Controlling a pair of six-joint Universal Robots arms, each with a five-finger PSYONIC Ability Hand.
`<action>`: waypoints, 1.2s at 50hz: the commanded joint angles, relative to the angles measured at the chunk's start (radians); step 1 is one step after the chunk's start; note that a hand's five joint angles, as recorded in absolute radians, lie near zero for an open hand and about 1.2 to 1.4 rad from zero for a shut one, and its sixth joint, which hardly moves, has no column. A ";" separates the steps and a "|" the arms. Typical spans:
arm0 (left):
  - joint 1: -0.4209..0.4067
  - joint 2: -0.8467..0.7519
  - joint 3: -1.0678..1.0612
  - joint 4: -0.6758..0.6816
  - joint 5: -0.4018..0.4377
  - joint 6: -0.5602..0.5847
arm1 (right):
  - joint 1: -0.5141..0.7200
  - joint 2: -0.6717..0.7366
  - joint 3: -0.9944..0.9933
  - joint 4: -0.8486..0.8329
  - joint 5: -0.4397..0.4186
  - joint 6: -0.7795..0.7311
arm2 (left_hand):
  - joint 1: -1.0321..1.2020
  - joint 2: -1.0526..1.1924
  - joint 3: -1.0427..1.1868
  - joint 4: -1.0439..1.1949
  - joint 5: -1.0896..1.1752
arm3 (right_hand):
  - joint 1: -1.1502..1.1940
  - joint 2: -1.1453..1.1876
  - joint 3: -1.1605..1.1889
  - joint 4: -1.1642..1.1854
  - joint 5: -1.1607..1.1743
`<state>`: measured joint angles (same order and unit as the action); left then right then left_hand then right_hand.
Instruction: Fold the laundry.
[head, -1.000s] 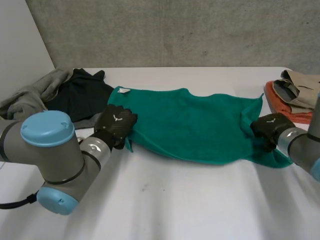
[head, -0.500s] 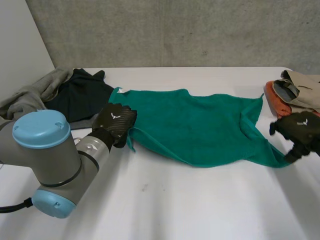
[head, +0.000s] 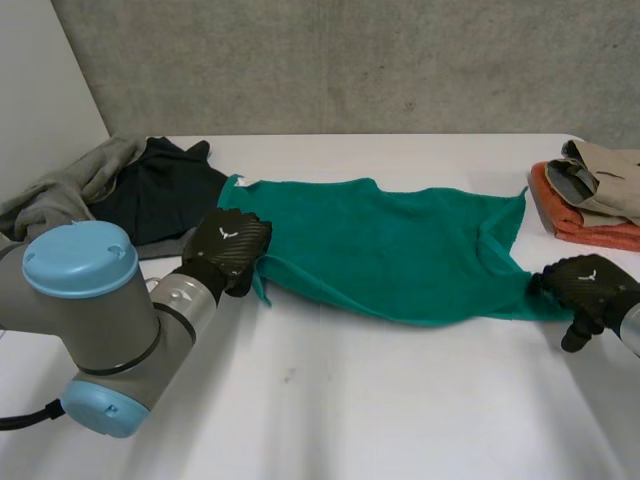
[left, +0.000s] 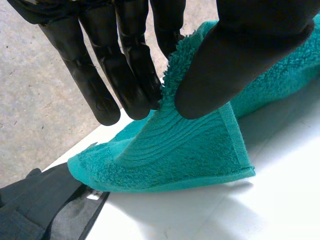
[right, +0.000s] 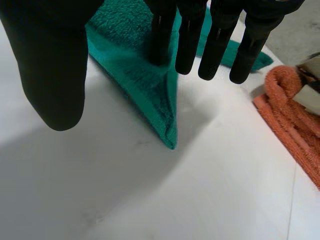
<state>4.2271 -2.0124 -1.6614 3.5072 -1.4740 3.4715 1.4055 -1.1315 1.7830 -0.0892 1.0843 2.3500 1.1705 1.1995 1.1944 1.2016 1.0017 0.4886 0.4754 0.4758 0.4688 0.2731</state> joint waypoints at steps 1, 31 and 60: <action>0.001 0.000 0.000 0.001 0.000 0.000 | 0.013 0.019 -0.042 -0.027 0.000 0.029 | 0.226 0.197 0.202 0.195 0.220 | 0.081 0.094 0.094 0.100 0.122; 0.004 -0.005 0.000 0.003 0.000 0.000 | 0.112 0.232 -0.329 -0.069 0.054 0.029 | 0.226 0.197 0.202 0.195 0.220 | 0.696 0.709 0.709 0.716 0.737; -0.004 0.370 0.147 -0.559 0.004 0.020 | 0.029 -0.433 -0.395 0.632 0.129 -0.224 | 0.226 0.197 0.202 0.195 0.220 | 0.908 0.921 0.920 0.927 0.949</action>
<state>4.2246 -1.6178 -1.5370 3.0400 -1.4707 3.4895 1.4457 -1.5237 1.3493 0.4608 1.2073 2.2289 1.1705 1.1996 1.1946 1.2016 1.0017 1.1359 1.1818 1.1917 1.1992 0.9905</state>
